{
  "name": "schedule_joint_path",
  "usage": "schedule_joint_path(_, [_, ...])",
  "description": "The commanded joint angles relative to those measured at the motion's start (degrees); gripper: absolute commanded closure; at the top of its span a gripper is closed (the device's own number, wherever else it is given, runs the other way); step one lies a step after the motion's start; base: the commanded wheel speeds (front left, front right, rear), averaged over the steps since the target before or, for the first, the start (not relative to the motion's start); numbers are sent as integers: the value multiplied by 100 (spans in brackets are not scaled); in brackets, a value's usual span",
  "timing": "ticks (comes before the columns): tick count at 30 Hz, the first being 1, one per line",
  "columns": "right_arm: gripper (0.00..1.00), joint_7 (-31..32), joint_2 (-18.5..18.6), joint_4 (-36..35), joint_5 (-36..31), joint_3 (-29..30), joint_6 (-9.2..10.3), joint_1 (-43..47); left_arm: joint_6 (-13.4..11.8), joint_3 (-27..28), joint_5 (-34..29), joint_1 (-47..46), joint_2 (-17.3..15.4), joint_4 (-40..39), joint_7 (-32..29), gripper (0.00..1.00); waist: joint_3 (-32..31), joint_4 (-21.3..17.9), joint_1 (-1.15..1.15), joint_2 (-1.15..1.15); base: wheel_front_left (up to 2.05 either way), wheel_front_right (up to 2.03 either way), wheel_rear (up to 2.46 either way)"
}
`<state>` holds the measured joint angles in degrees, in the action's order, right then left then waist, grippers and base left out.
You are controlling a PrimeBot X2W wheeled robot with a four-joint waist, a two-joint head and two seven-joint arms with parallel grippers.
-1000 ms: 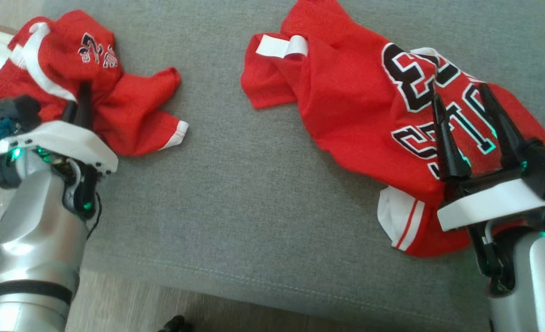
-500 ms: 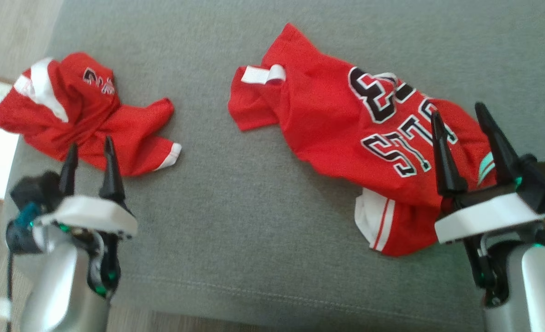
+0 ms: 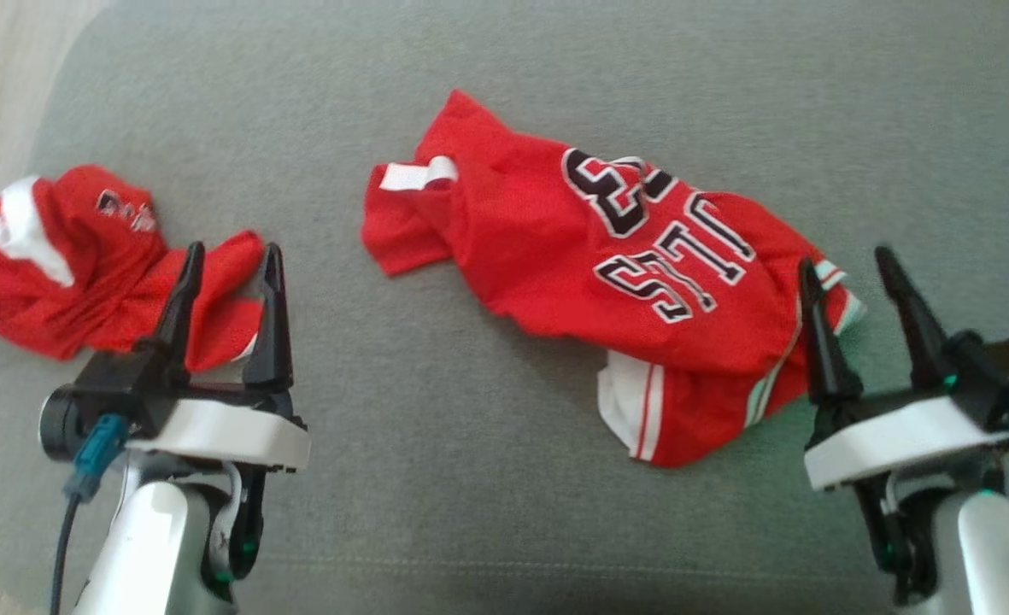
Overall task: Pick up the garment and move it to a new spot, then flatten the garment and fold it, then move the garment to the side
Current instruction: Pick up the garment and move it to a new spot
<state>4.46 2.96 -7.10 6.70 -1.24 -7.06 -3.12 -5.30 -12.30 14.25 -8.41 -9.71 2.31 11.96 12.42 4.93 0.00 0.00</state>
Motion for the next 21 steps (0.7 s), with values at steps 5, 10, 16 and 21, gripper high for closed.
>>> schedule_joint_path(5, [0,-75,-7,-118,95,-168,-43,96,-92,169,-49,-12,-176,-357,-180,0,-184,-285,0,0,0,0,0])
schedule_joint_path(10, [0,-94,-7,-47,158,-230,-43,216,-138,140,-50,192,-239,-415,-297,0,-373,-455,0,0,0,0,0])
schedule_joint_path(16, [0,-52,-8,-21,169,-272,-43,342,-158,72,-55,375,-284,-468,-401,0,-544,-543,0,0,0,0,0])
schedule_joint_path(21, [0,-32,-8,-52,188,-216,-43,440,-201,24,-56,494,-283,-478,-445,0,-668,-556,0,0,0,0,0])
